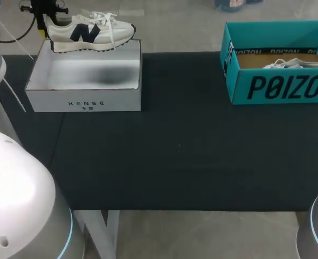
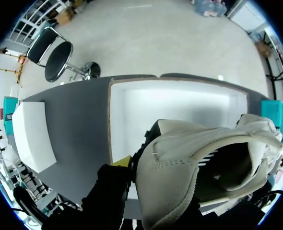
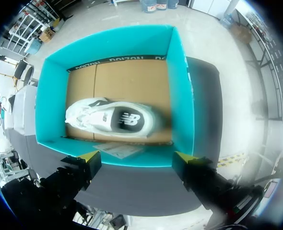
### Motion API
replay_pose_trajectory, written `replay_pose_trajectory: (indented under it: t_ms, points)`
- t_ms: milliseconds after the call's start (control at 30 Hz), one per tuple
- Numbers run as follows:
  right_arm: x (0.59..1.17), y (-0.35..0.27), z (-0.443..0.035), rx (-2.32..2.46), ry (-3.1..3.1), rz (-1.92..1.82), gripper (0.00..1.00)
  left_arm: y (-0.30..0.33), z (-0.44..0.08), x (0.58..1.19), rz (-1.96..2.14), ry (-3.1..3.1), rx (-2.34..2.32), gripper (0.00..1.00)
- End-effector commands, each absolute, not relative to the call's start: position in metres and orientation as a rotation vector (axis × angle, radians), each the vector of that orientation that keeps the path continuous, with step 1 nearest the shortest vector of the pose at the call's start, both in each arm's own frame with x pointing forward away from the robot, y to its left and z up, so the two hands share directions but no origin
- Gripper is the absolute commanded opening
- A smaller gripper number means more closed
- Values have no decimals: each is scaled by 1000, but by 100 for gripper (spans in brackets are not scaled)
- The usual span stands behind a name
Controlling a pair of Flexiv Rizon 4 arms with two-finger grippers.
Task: Take the shoe out of the shoebox, open the shoe tongue, remove and reinsert the insole, then place the shoe into the shoebox
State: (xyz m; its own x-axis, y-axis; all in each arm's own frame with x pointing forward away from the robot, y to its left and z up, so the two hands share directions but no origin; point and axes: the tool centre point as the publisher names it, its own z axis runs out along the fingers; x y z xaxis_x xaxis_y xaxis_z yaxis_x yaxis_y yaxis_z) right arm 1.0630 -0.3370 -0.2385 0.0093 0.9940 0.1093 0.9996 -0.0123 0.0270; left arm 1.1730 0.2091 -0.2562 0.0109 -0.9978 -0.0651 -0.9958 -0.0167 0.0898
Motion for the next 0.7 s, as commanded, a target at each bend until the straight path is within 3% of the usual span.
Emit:
replay_pose_trajectory:
  t_ms: [33,233,700]
  points:
    - [1064,-337,-239,-2189,-2166,-150,100,208,-254,1163,-100,-2229,2254,0]
    - [1064,-337,-239,-2189,-2166,-150,100,208,-254,1163,-100,-2229,2254,0]
    - [1064,-337,-239,-2189,-2166,-150,100,115,-230,1094,-168,-2256,2360,0]
